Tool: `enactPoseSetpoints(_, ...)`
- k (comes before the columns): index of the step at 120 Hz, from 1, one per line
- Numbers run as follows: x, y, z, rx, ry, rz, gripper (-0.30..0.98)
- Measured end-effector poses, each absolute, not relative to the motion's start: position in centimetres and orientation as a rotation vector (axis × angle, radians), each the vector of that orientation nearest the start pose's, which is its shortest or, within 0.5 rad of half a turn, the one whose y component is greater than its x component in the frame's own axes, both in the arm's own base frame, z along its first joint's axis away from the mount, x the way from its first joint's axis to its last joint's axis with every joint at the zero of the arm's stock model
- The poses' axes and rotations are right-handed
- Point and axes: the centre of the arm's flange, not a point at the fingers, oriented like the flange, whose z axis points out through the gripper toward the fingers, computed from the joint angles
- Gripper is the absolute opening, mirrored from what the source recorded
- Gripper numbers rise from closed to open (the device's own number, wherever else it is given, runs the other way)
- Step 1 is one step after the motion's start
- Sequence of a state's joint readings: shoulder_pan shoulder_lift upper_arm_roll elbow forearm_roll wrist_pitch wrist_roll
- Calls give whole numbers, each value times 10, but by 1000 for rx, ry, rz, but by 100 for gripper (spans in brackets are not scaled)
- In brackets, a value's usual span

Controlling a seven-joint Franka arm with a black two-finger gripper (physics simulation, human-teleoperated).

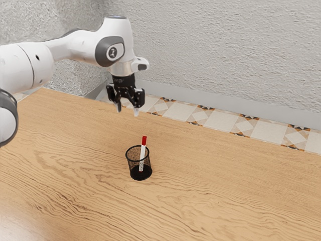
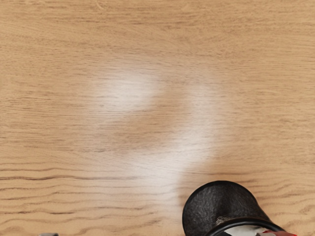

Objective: Take the marker out of the pen holder and place it to the left of the pen holder.

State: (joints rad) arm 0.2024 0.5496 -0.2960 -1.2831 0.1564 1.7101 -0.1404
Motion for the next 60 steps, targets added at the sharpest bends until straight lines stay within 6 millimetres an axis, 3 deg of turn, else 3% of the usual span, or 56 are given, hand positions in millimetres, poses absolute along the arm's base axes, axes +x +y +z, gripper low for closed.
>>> enactPoseSetpoints(23, 697, -14, 390, -3153, -78, 243, 43)
enactPoseSetpoints(29, 696, -17, 385, -3163, -79, 245, 43)
enactPoseSetpoints(47, 694, -50, 379, -3184, -21, 247, 40)
enactPoseSetpoints(60, 692, -58, 365, -3185, -6, 279, 39)
